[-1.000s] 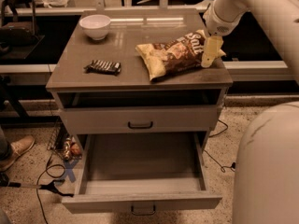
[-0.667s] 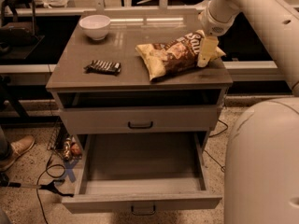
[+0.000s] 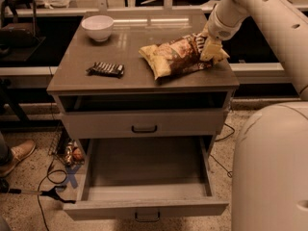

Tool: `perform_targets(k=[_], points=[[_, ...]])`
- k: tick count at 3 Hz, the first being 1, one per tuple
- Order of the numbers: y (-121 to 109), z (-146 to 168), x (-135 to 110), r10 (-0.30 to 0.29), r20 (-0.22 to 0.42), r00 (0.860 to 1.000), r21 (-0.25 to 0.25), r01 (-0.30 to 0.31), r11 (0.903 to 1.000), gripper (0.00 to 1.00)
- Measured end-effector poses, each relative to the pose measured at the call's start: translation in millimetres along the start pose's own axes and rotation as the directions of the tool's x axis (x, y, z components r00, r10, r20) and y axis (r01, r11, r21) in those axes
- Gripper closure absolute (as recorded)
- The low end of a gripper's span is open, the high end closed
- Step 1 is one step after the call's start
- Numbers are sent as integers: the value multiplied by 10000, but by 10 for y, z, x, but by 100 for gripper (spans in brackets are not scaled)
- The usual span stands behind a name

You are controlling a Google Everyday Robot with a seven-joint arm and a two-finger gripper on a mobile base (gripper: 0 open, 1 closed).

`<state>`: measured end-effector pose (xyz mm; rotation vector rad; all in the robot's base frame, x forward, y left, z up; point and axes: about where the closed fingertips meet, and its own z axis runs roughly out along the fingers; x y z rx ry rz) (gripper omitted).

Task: Place brown chip bag into middle drawer

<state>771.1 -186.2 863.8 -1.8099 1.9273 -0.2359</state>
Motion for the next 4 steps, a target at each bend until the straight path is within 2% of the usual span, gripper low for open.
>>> perform_targets(k=[1, 2, 3, 4], points=[[47, -279, -53, -101, 241, 9997, 460, 90, 9989, 76], [168, -744, -136, -291, 568, 9980, 1147, 224, 9931, 98], [494, -1338, -200, -94, 1292, 9916, 1697, -128, 9854, 100], [1138, -1881, -148, 762, 2227, 9719, 1312, -1073, 9855, 100]])
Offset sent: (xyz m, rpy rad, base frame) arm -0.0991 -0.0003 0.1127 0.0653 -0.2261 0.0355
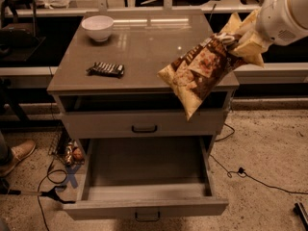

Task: Place brown chip bag into middle drawer

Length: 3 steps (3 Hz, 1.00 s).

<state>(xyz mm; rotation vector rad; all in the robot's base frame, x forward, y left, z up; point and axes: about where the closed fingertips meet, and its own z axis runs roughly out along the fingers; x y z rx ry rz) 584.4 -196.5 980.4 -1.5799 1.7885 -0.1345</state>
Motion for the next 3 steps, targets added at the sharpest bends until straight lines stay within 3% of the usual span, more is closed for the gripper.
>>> perform_targets(k=[1, 2, 3], points=[[403, -117, -39, 712, 248, 9972, -829, -689, 9942, 100], [438, -83, -21, 809, 233, 9964, -908, -785, 9928, 100], [712, 153, 116, 1558, 107, 9877, -1510, -1525, 9767, 100]])
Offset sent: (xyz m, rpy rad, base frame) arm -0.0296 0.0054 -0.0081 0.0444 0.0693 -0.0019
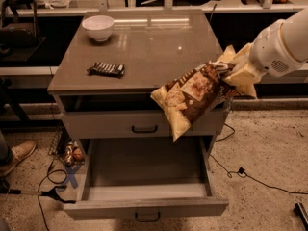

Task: Place brown chip bag into middle drawer

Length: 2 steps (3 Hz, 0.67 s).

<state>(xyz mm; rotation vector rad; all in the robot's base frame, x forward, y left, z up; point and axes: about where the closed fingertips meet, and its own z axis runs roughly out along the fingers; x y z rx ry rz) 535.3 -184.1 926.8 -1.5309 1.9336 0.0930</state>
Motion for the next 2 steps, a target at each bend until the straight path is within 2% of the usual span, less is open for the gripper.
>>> perform_targets(k=[1, 2], points=[[407, 394, 160, 1188, 36, 9929, -733, -1182, 9903, 100], [1155, 1204, 406, 2755, -218, 9611, -2050, -2740, 9396, 100]])
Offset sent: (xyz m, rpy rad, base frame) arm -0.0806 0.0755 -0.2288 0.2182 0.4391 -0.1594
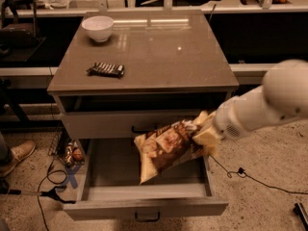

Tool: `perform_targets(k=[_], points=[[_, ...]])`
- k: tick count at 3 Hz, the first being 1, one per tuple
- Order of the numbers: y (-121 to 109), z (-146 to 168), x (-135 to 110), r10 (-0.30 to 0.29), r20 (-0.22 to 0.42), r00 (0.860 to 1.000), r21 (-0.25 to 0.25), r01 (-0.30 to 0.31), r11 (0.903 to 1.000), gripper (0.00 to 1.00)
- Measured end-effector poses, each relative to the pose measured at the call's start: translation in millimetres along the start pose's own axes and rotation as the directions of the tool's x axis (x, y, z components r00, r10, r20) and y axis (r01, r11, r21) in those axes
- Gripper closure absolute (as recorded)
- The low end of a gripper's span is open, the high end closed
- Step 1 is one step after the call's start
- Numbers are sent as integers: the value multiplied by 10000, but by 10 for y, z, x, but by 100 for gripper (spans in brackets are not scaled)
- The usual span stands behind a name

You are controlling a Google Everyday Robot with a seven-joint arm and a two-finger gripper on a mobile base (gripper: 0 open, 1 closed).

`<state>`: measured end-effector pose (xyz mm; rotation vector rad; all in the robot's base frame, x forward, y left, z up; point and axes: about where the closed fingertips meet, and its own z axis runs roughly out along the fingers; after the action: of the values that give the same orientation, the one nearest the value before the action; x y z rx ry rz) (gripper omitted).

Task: Place brown chip bag into middle drawer

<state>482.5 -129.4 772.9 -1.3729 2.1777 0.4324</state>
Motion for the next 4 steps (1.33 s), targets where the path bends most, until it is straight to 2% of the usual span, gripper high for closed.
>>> perform_targets(k=[1, 2, 3, 4], points=[[225, 636, 193, 819, -30, 9966, -644, -819, 9946, 100], [263, 1289, 293, 1588, -37, 9873, -938, -1584, 9829, 100], [251, 1988, 349, 2556, 154, 9667, -1033, -2527, 9620, 74], [215, 2276, 320, 2999, 401, 9531, -983, -2950, 9504, 51]])
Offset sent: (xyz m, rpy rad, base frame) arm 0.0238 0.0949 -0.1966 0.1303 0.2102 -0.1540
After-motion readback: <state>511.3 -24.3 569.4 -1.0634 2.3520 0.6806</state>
